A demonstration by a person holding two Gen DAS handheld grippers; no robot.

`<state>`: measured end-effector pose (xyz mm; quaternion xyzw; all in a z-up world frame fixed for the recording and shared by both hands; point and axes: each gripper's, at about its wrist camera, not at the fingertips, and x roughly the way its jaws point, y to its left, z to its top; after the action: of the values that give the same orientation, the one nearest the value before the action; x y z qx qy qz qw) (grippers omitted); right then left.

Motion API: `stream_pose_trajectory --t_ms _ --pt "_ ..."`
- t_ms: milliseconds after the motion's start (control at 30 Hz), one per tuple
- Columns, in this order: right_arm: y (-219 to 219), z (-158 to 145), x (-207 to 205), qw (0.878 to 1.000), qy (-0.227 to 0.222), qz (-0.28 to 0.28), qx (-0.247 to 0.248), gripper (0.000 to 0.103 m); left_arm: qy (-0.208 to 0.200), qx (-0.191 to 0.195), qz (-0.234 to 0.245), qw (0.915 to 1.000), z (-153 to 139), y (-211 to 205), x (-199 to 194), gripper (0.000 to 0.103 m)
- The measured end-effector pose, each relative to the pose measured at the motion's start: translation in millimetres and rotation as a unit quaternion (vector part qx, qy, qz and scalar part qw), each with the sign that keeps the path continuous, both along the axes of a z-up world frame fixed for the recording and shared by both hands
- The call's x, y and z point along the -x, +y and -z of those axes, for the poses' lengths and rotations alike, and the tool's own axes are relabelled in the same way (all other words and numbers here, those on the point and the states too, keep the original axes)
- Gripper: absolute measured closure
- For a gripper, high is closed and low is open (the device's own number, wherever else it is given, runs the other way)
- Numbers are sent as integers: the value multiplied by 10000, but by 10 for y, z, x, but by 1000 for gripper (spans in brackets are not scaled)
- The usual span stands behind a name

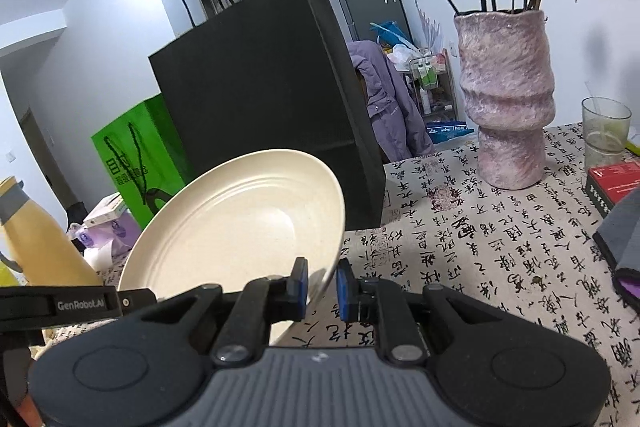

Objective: Organize plates and bowls
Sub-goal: 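Carry the cream plate with both grippers back toward the blue bowl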

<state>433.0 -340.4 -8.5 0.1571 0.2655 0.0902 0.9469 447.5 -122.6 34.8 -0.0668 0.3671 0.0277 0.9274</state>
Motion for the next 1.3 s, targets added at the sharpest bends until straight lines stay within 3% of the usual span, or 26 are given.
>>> stream_pose_trajectory --t_ms 1300 --pt "103 -454 1477 9980 -626 112 56 88 -671 61 182 9976 -534 114 1428 84"
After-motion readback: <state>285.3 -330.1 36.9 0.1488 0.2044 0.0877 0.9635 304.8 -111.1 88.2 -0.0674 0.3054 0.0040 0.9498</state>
